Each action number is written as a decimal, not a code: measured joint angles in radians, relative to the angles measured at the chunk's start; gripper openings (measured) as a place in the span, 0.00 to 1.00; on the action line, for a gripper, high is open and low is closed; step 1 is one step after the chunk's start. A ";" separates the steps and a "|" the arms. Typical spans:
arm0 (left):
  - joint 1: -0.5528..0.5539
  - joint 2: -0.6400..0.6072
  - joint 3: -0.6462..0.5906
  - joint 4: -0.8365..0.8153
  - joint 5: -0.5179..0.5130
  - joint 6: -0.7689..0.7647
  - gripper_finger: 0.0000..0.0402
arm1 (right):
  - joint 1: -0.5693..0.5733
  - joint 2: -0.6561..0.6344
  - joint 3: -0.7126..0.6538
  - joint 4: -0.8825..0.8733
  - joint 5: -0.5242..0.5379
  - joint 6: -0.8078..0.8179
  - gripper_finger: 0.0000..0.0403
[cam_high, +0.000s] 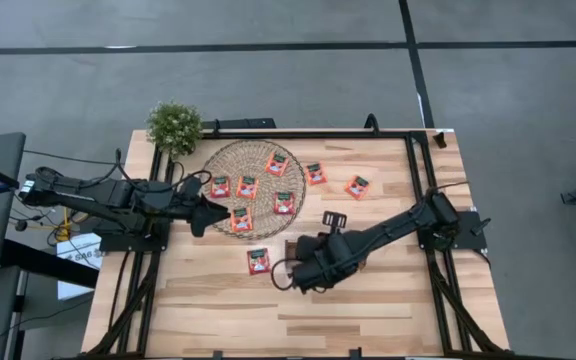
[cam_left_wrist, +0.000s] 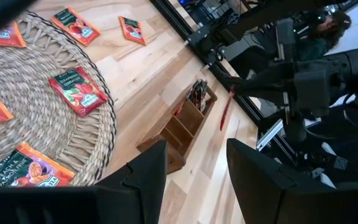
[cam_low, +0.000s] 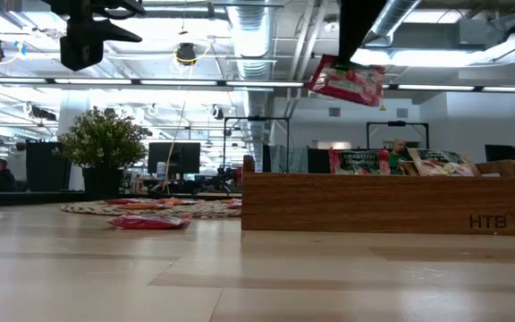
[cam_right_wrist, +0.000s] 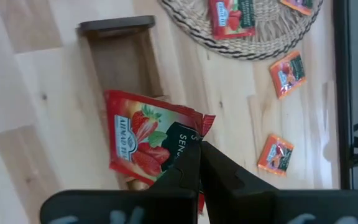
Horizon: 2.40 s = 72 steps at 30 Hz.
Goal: Pick & Place Tea
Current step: Put the red tea bag into the middle slot of the wooden organizer
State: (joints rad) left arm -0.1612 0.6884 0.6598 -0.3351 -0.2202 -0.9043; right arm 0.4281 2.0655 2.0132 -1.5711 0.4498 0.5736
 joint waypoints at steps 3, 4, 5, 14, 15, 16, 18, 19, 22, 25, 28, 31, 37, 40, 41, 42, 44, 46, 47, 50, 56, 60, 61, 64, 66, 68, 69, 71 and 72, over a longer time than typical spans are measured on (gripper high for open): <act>0.000 0.000 0.000 0.000 0.011 0.000 0.39 | 0.018 0.000 0.000 0.000 0.025 0.013 0.00; 0.000 0.000 0.000 0.000 0.014 0.000 0.39 | 0.022 0.000 0.000 0.000 0.034 0.013 0.00; 0.000 0.000 0.000 0.000 0.014 0.000 0.39 | 0.024 0.000 -0.003 0.001 0.041 0.013 0.00; 0.000 0.000 0.000 0.000 0.014 0.022 0.39 | 0.016 0.001 -0.136 -0.001 0.071 -0.006 0.00; 0.000 0.000 0.000 0.000 0.014 0.024 0.39 | 0.016 0.001 -0.151 -0.001 0.078 -0.007 0.00; 0.000 0.000 0.000 0.000 0.014 0.024 0.39 | 0.017 0.001 -0.163 -0.001 0.084 -0.007 0.00; 0.000 0.000 0.000 0.000 0.014 0.027 0.39 | 0.015 0.001 -0.184 -0.001 0.102 -0.011 0.00; 0.000 0.000 0.000 0.000 0.014 0.032 0.39 | 0.015 0.001 -0.192 0.000 0.106 -0.023 0.00; 0.000 0.000 0.000 0.000 0.013 0.049 0.39 | 0.016 0.001 -0.206 0.024 0.110 -0.055 0.00; 0.000 0.000 0.000 0.000 0.013 0.052 0.39 | 0.014 0.001 -0.206 0.059 0.127 -0.077 0.00; 0.000 0.000 0.000 0.000 0.013 0.053 0.39 | 0.005 0.002 -0.206 0.088 0.129 -0.097 0.00; 0.000 0.000 0.000 0.000 0.013 0.062 0.39 | -0.001 0.002 -0.206 0.088 0.130 -0.114 0.00; 0.000 0.000 0.000 -0.001 0.013 0.070 0.39 | -0.017 0.045 -0.205 0.078 0.132 -0.160 0.00; 0.000 0.000 0.000 -0.001 0.013 0.075 0.39 | -0.019 0.064 -0.207 0.084 0.132 -0.189 0.00; 0.000 0.000 0.000 -0.001 0.015 0.080 0.39 | -0.019 0.075 -0.203 0.093 0.133 -0.191 0.00; 0.000 0.000 0.000 -0.001 0.017 0.081 0.39 | -0.021 0.082 -0.203 0.095 0.133 -0.190 0.00; 0.000 0.000 0.000 -0.001 0.018 0.081 0.39 | -0.023 0.093 -0.207 0.060 0.132 -0.192 0.00; 0.000 0.000 0.000 -0.001 0.019 0.083 0.39 | -0.025 0.104 -0.203 0.062 0.135 -0.192 0.00; 0.000 0.000 0.000 -0.002 0.019 0.084 0.39 | -0.025 0.113 -0.205 0.053 0.134 -0.192 0.00; 0.000 0.000 0.000 -0.001 0.019 0.084 0.39 | -0.023 0.119 -0.206 0.062 0.128 -0.192 0.00; 0.000 0.000 0.000 0.000 0.022 0.084 0.39 | -0.023 0.117 -0.205 0.080 0.129 -0.190 0.00; 0.000 0.000 0.000 0.000 0.021 0.084 0.39 | -0.023 0.117 -0.205 0.084 0.128 -0.190 0.00; 0.000 0.000 0.000 0.000 0.022 0.084 0.39 | -0.023 0.117 -0.205 0.086 0.128 -0.190 0.00; 0.000 0.000 0.000 0.000 0.022 0.084 0.39 | -0.025 0.117 -0.205 0.085 0.126 -0.190 0.00; 0.000 0.000 0.000 0.000 0.021 0.084 0.39 | -0.025 0.117 -0.205 0.085 0.126 -0.190 0.00; 0.000 0.000 0.000 0.000 0.021 0.084 0.39 | -0.025 0.117 -0.205 0.085 0.124 -0.190 0.00; 0.000 0.000 0.000 0.000 0.021 0.084 0.39 | -0.025 0.117 -0.205 0.085 0.123 -0.190 0.00; 0.000 0.000 0.000 0.000 0.021 0.084 0.39 | -0.025 0.117 -0.205 0.085 0.119 -0.190 0.00; 0.000 0.000 0.000 0.000 0.021 0.084 0.39 | -0.025 0.117 -0.205 0.085 0.115 -0.190 0.00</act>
State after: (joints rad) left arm -0.1612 0.6884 0.6598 -0.3354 -0.1989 -0.8204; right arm 0.4027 2.1826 1.8084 -1.4860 0.5650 0.3840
